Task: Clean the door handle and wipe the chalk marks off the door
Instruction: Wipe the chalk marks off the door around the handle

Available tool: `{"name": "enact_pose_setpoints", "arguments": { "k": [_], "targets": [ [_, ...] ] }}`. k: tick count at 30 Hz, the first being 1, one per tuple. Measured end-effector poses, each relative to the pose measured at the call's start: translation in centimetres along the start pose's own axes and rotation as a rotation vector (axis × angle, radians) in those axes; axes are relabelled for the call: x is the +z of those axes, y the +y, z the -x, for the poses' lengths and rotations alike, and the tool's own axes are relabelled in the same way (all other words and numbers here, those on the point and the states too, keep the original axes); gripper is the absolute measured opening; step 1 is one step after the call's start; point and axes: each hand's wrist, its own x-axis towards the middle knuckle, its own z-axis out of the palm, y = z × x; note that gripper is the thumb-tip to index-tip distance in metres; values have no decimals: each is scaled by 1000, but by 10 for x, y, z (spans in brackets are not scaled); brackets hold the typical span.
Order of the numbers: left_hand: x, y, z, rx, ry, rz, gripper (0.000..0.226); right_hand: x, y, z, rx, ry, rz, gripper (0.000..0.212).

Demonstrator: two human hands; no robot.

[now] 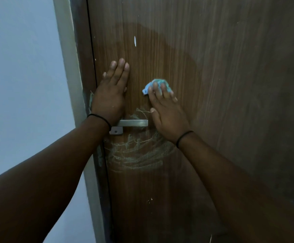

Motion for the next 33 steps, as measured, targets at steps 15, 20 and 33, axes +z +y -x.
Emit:
{"name": "enact_pose_setpoints", "arguments": {
  "k": [15,20,33],
  "targets": [
    [-3,-7,13,19,-31,53,69,16,6,38,-127,-108,134,62],
    [-6,-6,16,11,-47,58,73,13,17,53,-114,-109,137,59],
    [-7,-5,17,1,-64,51,73,45,12,80,-295,-202,225,55]
  ]
}}
